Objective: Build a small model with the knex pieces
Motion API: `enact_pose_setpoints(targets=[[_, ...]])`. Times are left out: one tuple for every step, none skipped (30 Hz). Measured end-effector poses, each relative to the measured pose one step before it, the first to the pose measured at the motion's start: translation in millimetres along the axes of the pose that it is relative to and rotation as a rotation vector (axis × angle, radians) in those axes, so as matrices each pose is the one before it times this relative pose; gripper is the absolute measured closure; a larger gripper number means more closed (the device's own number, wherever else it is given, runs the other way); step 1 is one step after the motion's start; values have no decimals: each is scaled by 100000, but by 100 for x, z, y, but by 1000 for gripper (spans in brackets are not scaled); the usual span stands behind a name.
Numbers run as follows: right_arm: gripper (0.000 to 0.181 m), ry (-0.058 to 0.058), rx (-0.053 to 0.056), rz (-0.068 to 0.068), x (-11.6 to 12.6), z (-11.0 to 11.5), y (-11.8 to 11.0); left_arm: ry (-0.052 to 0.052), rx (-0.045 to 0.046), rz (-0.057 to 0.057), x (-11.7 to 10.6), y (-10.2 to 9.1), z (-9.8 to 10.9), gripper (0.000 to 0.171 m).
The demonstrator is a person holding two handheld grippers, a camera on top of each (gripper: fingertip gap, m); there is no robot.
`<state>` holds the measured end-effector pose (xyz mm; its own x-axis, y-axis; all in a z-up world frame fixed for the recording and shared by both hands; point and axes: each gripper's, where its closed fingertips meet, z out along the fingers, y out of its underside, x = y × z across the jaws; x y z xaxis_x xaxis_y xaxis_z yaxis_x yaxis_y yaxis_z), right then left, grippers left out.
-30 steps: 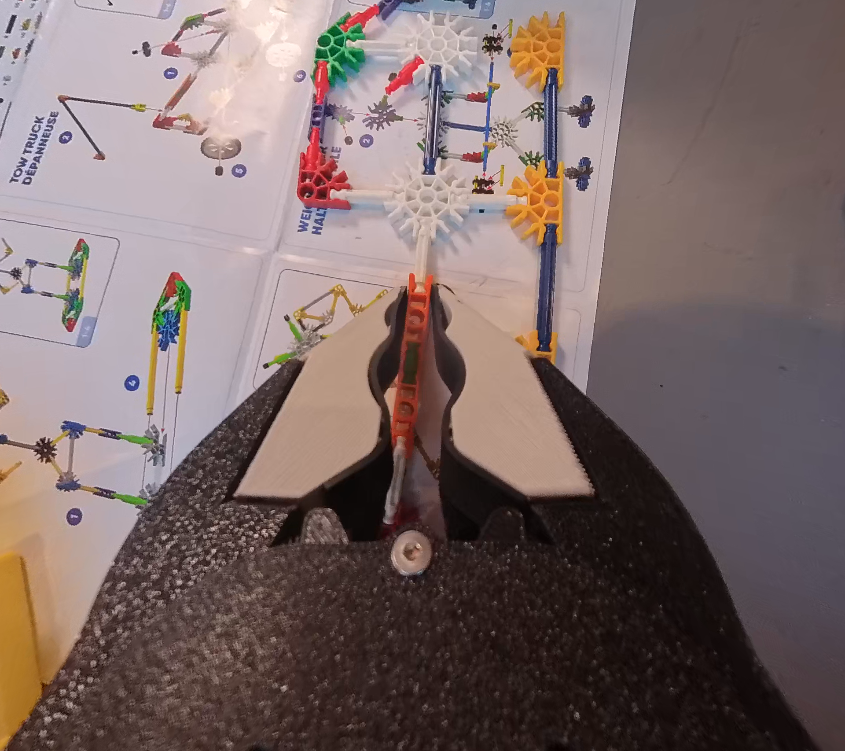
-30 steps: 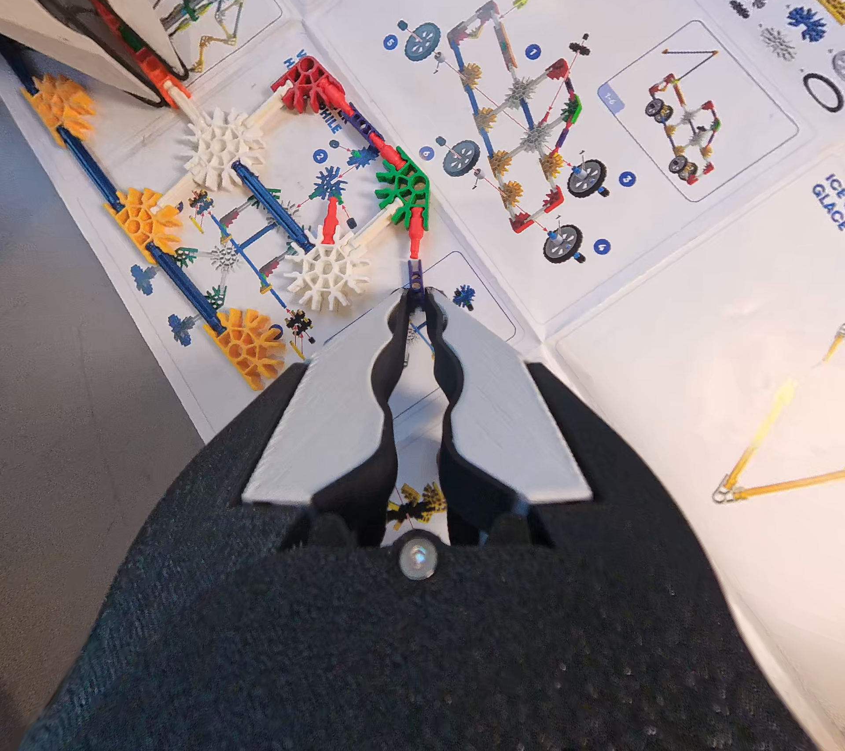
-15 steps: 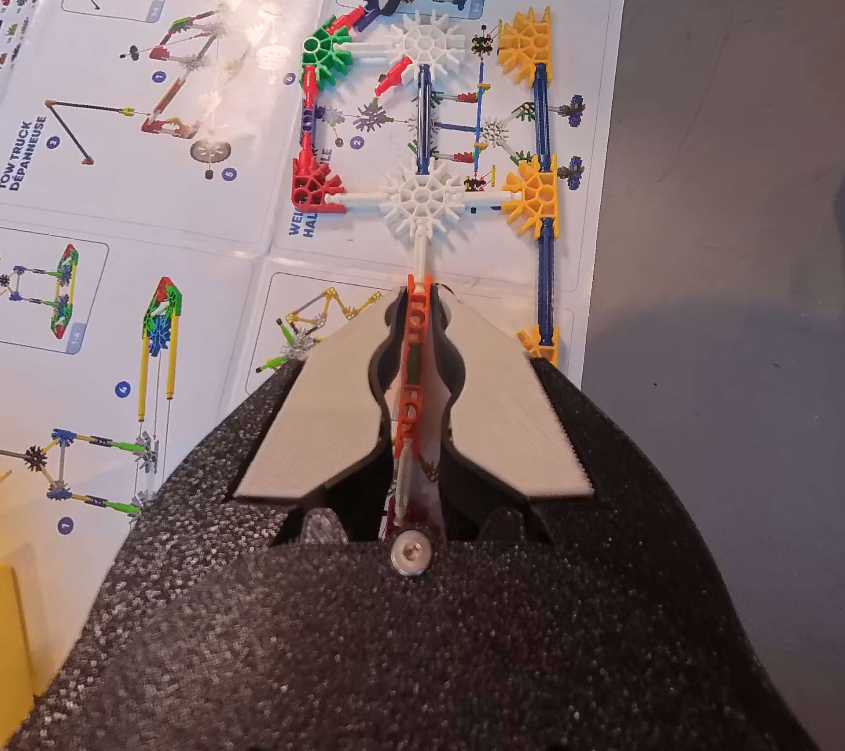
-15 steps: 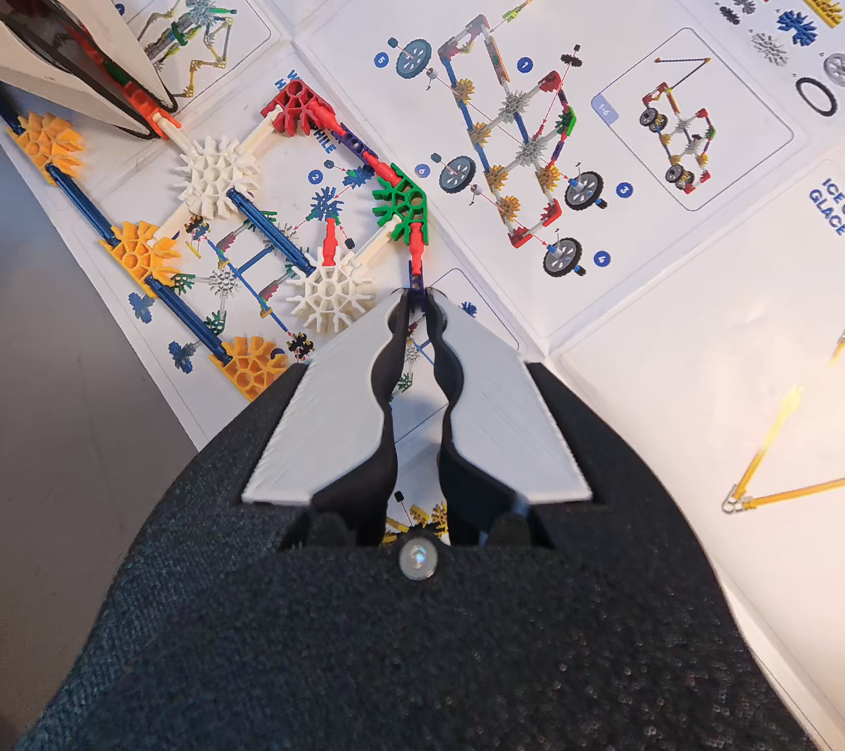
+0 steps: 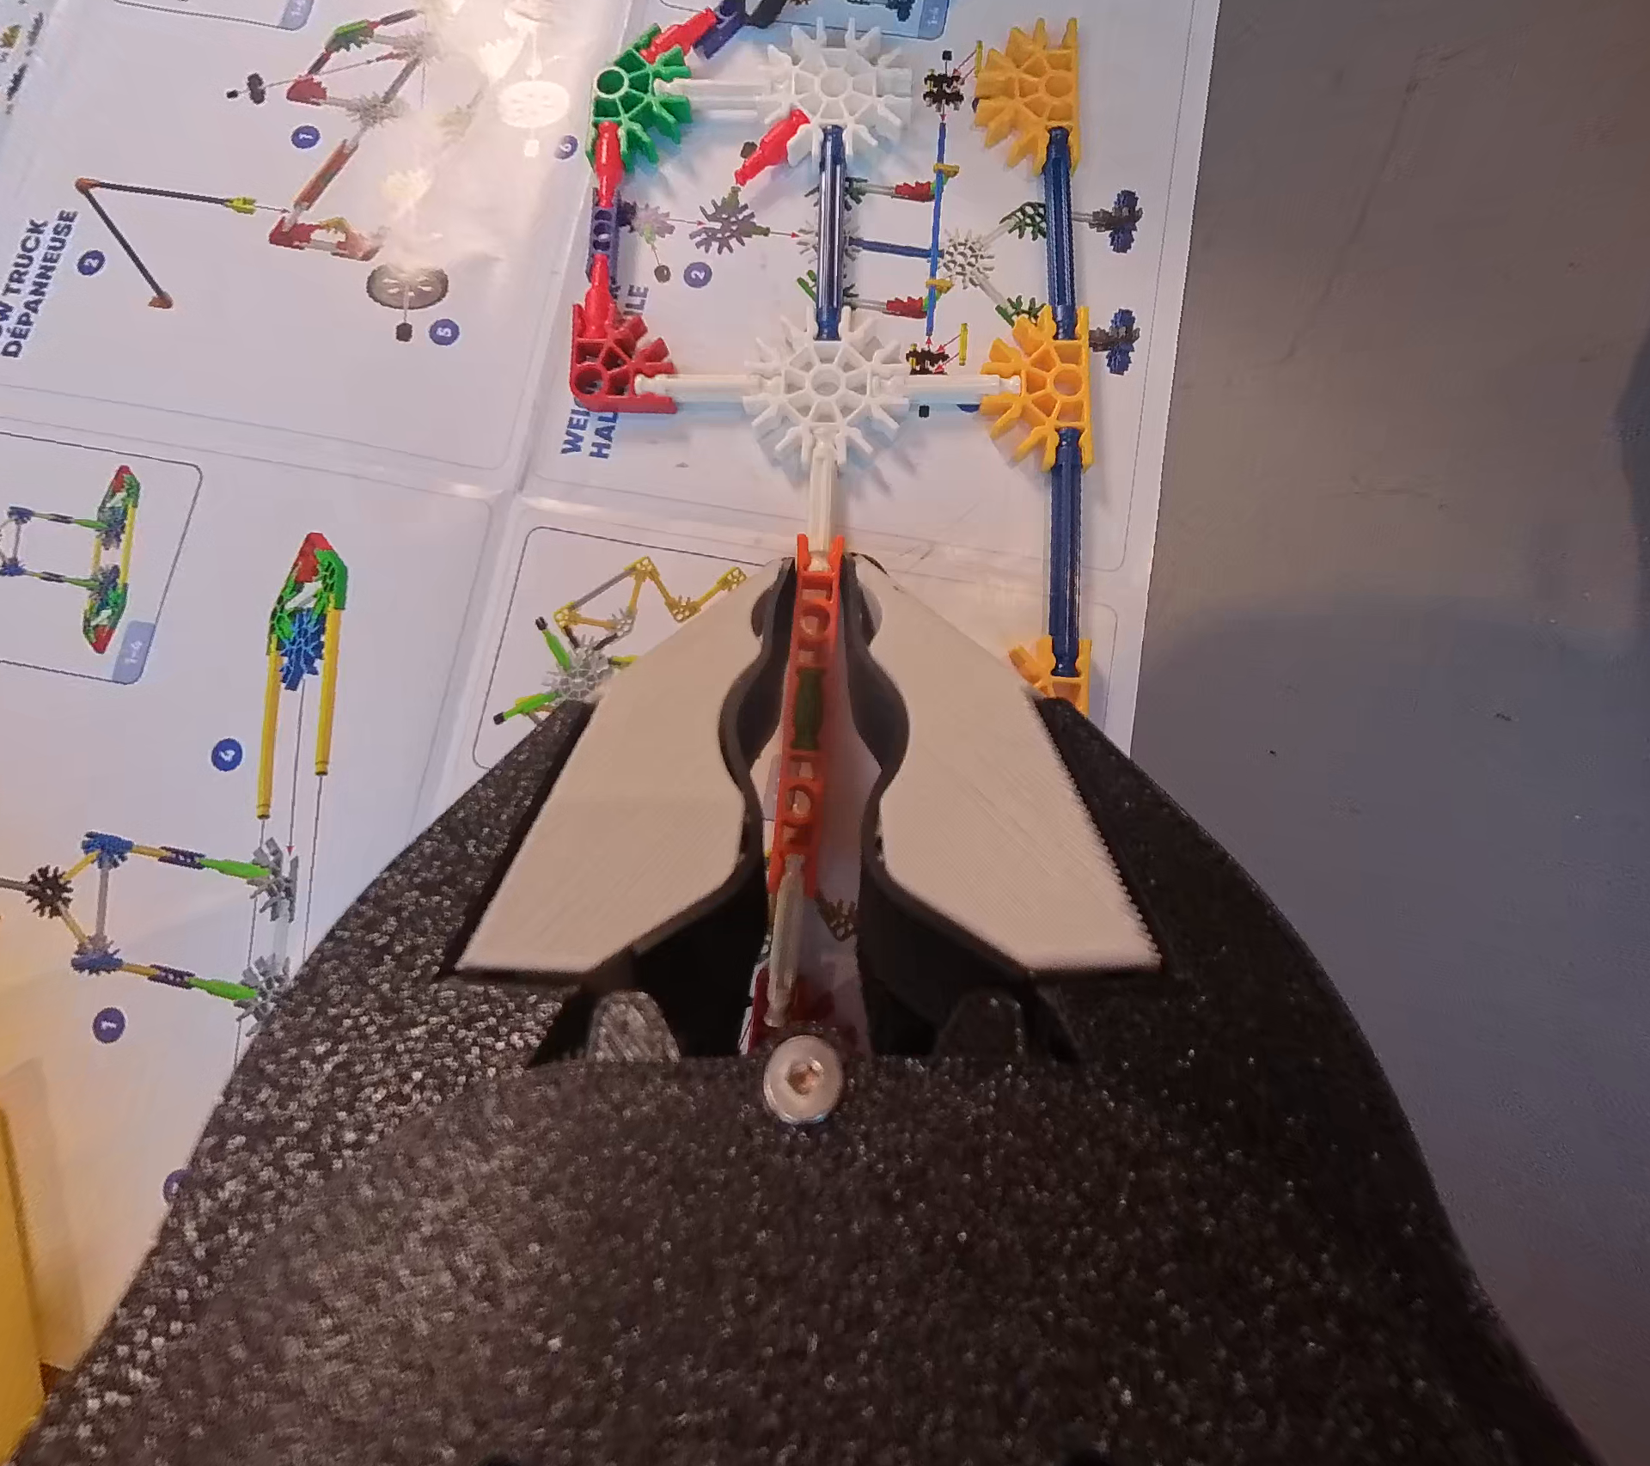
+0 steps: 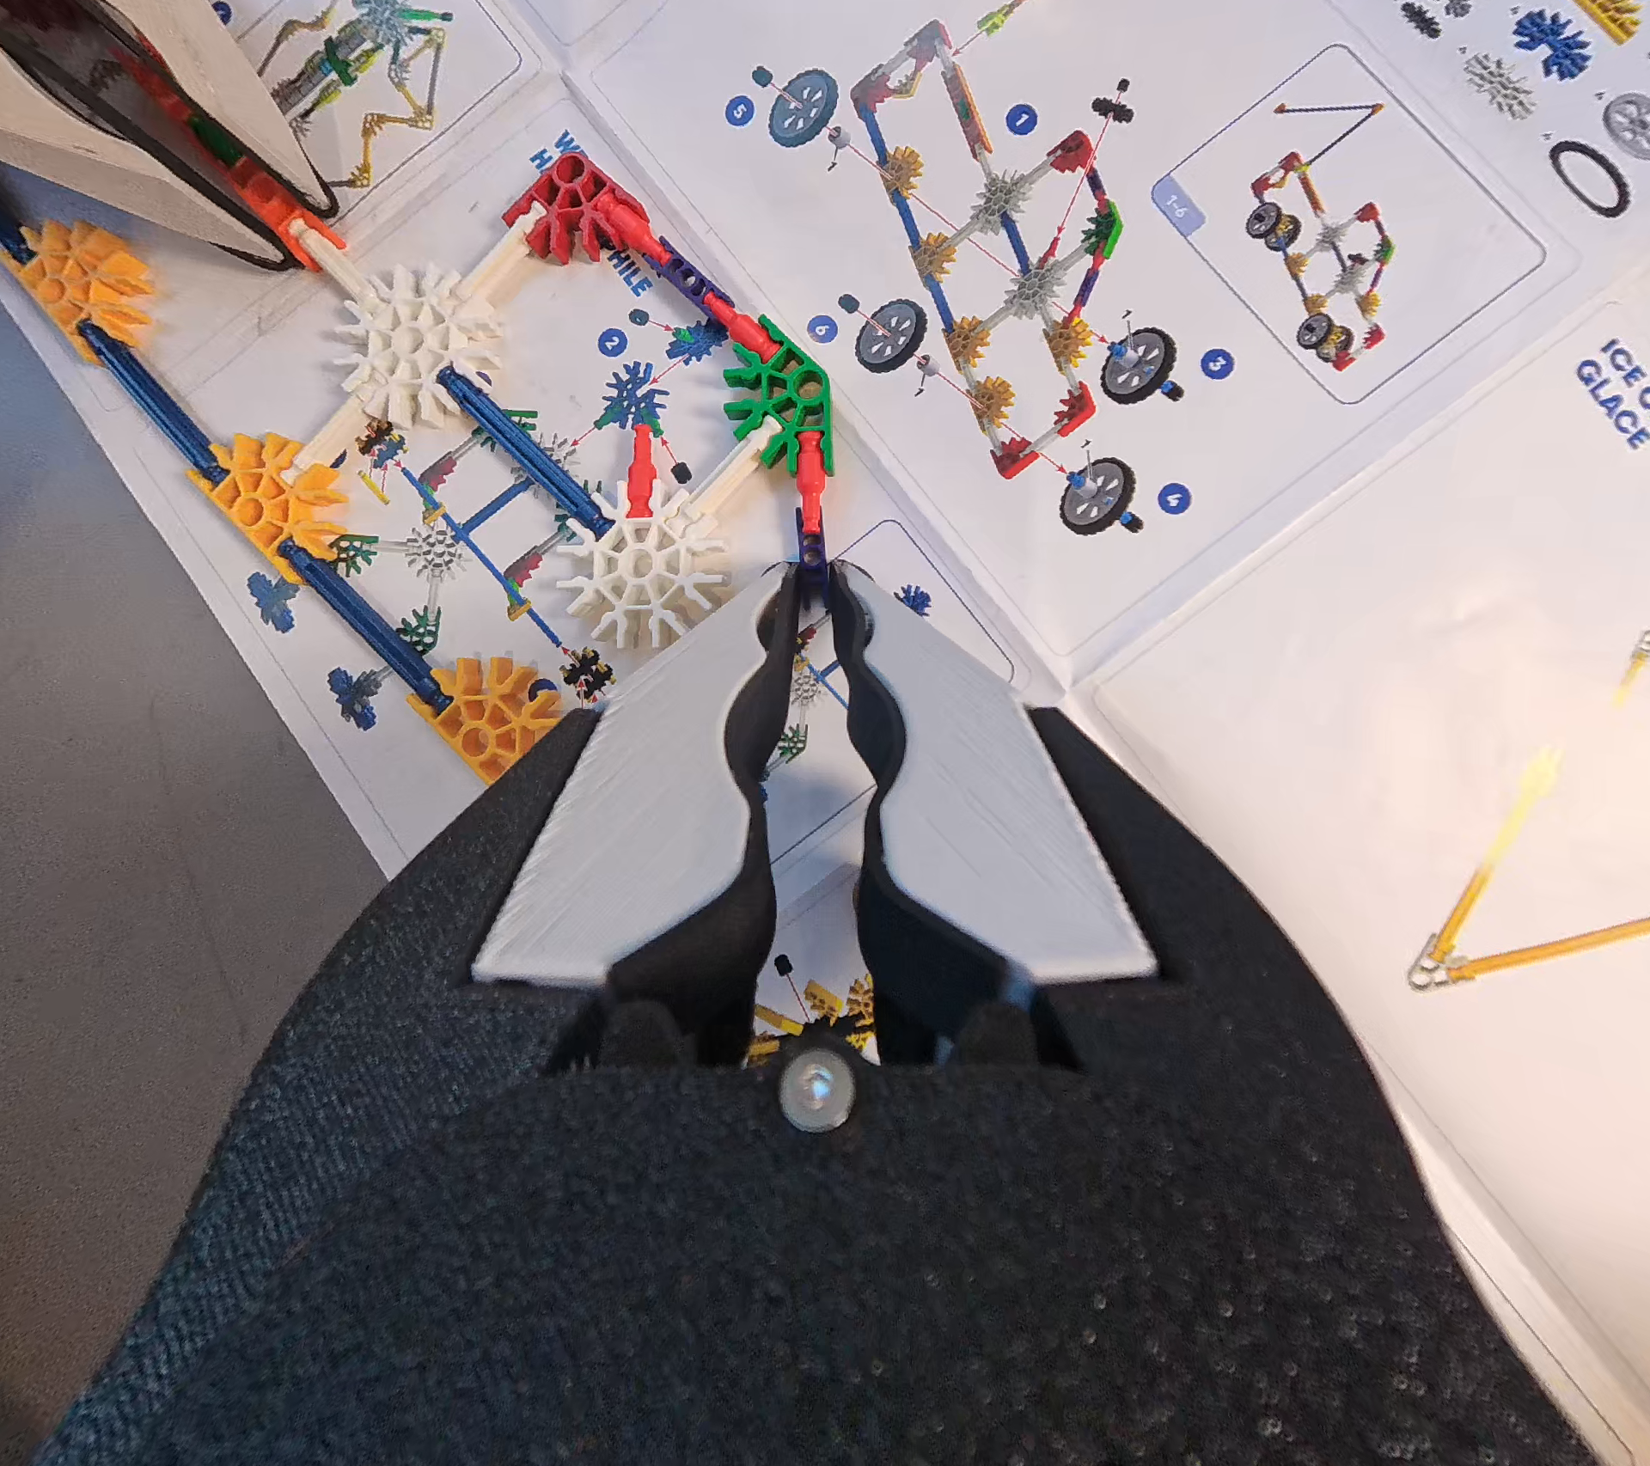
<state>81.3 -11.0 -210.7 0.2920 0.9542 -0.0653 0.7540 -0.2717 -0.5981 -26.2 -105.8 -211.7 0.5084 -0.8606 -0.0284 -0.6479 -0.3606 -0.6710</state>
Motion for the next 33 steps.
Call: enact_pose_setpoints(targets=[[176,8,-27,263,-8,-1,1,14,7,-39,5,-1,0,164],[176,101,-19,-72,-3,2,1,22,-9,-56,-1,4,10,164],[176,125,-35,177,5,-2,5,9,-15,-52,5,-5,-8,164],[176,172,-47,164,0,1,2,10,-16,-56,-3,-1,2,164],[176,232,-7,113,-7,1,2,4,-16,-40,3,2,-1,164],[176,210,2,101,3,-11,-1,0,-21,-46,3,3,-1,164],[176,240,-4,88,-1,-4,9,11,-17,-42,1,-8,8,164],[176,214,-17,85,-5,-5,11,18,-9,-32,5,1,-1,164],[176,139,20,74,1,-13,18,18,-16,-32,5,2,-1,164],[176,77,80,129,-1,1,13,5,-17,-5,1,2,-1,164],[176,38,101,191,-8,-12,11,-2,-16,6,4,-4,5,164],[176,-4,91,207,-5,-3,16,8,-13,-21,3,2,-1,164],[176,7,40,56,0,-22,27,34,5,-60,0,-4,4,164],[176,8,72,-45,-8,-9,11,44,12,-60,-3,1,-1,164],[176,-55,127,112,-5,-1,11,22,0,-33,5,0,0,164],[176,-79,79,98,-2,-5,1,-1,-23,-17,6,-3,4,164],[176,-54,14,110,-3,-3,3,-23,-31,33,0,-2,3,164],[176,20,-32,44,0,-2,5,-21,-24,23,9,1,0,164],[176,72,-17,-145,-11,0,4,2,0,-22,2,0,0,164],[176,6,16,-24,3,1,-2,10,5,-31,9,-7,6,164],[176,-102,32,68,-6,6,6,7,-9,-11,2,1,-1,164],[176,-112,83,-8,-12,0,-4,-4,-17,26,3,-4,4,164],[174,-133,76,81,3,-18,0,-19,-16,39,3,-1,-12,164],[170,-95,101,-142,45,-73,-31,-5,-9,13,4,-5,5,164],[166,-167,517,-437,58,-149,-133,19,10,-25,13,2,-3,164],[165,-607,1090,-675,24,-193,-286,27,13,-22,5,-2,1,164],[166,-461,911,-265,57,-212,-341,13,10,9,1,-1,1,164],[169,-407,451,-378,83,-152,-344,27,14,6,-2,4,-5,164],[173,-690,145,-1058,35,-70,-342,48,14,-47,1,-6,5,164],[176,-442,-567,-1174,49,32,-251,12,10,-22,3,-1,1,164],[178,-403,-1230,-1385,50,117,-147,-55,-27,61,2,1,0,164],[179,-1190,-1475,-1512,-102,175,-98,-100,-64,110,6,3,0,164],[181,-1562,-1824,-965,-160,210,-10,-112,-67,125,8,-9,-2,164]])
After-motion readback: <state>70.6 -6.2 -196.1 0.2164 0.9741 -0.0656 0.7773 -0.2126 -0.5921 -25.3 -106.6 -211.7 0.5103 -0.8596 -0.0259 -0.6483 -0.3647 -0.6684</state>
